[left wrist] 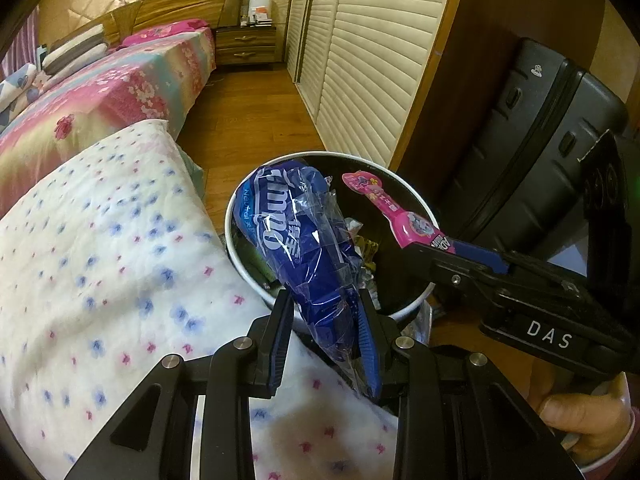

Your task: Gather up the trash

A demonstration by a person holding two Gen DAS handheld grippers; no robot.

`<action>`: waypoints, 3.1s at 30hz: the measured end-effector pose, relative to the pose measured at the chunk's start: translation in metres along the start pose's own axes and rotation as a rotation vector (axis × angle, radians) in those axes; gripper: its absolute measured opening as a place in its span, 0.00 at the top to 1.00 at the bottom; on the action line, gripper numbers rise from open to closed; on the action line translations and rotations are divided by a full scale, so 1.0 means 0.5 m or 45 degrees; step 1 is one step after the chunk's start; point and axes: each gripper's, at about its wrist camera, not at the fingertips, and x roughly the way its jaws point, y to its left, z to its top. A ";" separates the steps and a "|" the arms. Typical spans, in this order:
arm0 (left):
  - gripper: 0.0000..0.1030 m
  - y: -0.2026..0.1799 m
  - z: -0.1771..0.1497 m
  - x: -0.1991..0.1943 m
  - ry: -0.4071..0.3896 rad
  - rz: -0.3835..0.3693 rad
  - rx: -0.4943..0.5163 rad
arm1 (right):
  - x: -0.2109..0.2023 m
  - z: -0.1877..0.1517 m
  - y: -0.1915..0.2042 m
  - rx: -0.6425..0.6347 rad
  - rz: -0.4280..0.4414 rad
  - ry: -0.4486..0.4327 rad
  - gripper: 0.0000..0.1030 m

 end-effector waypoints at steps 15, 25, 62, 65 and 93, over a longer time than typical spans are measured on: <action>0.71 0.000 0.025 0.024 0.022 -0.016 0.021 | 0.014 0.020 -0.012 0.010 -0.020 0.008 0.55; 0.71 0.000 0.043 0.045 0.043 -0.015 0.019 | 0.034 0.034 -0.020 0.018 -0.018 0.030 0.55; 0.61 -0.001 0.084 0.093 0.104 0.013 0.008 | 0.076 0.081 -0.055 0.075 -0.012 0.091 0.53; 0.55 0.000 0.079 0.083 0.083 0.026 0.008 | 0.078 0.086 -0.066 0.123 0.006 0.096 0.51; 0.27 0.050 -0.293 -0.337 -0.552 0.369 -0.428 | -0.114 -0.043 0.177 -0.167 0.045 -0.267 0.21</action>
